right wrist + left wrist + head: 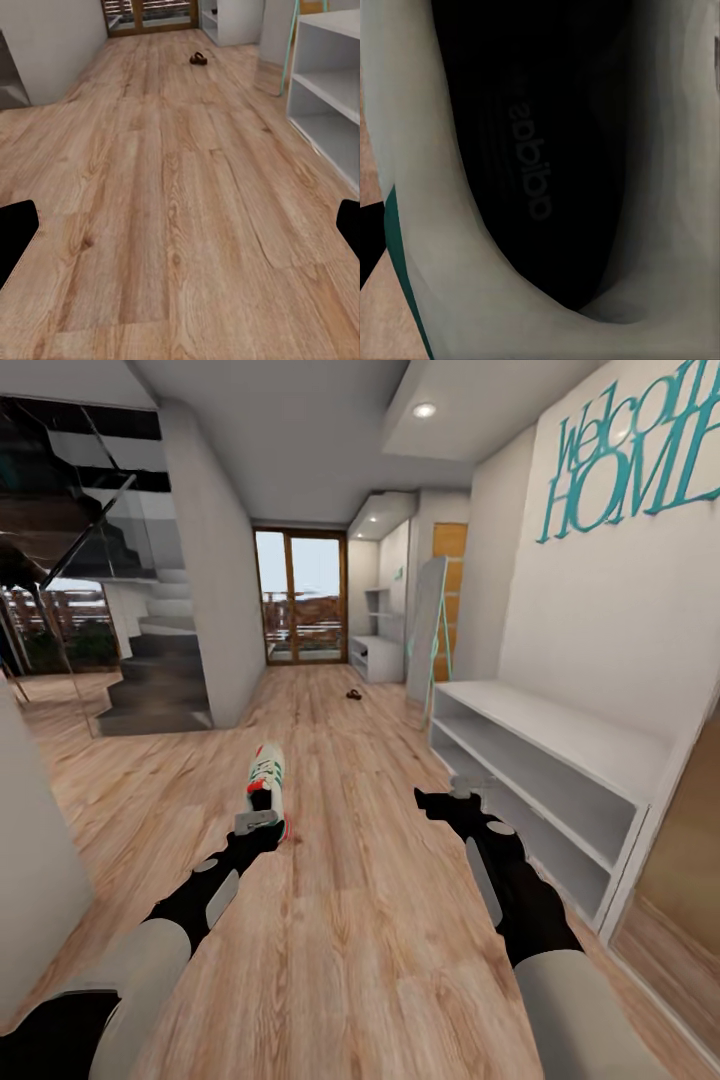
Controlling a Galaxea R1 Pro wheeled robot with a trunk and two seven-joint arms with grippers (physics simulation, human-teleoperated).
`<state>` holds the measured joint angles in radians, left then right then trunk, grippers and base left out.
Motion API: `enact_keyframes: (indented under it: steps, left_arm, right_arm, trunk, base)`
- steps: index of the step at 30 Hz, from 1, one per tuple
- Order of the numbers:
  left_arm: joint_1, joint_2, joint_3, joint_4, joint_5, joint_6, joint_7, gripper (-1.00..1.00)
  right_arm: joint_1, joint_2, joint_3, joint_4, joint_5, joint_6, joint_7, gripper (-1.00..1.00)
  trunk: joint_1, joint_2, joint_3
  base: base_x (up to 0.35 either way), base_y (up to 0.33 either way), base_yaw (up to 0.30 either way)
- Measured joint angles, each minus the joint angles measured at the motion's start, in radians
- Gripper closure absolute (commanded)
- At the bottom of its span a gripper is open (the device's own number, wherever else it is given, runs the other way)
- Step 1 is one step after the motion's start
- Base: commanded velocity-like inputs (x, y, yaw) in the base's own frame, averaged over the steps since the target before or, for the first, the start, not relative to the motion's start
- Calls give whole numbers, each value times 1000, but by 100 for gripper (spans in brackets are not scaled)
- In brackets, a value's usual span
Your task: Pick up the two gym shoes and the two sandals from the corridor floor and place them onto the hallstand (shoe rack) in the corridor, making sure they are on the rack and not on the floor. Arrange them so the two gym shoes are next to each other and the two sandals are next to each other.
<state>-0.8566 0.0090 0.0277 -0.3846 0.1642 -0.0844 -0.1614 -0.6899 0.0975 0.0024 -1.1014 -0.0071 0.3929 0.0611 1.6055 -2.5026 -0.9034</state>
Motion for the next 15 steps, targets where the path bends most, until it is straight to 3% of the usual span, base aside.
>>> enact_keyframes:
  steps: [5,15]
  left_arm:
    - [0,0,0,0,0,0,0,100]
    - [0,0,0,0,0,0,0,100]
  right_arm:
    - [0,0,0,0,0,0,1,-100]
    - [0,-1,0,-2,0,0,1,-100]
  trunk:
    - [0,0,-4]
    - [0,0,-5]
  base:
    - [345,0,195]
    - [346,0,15]
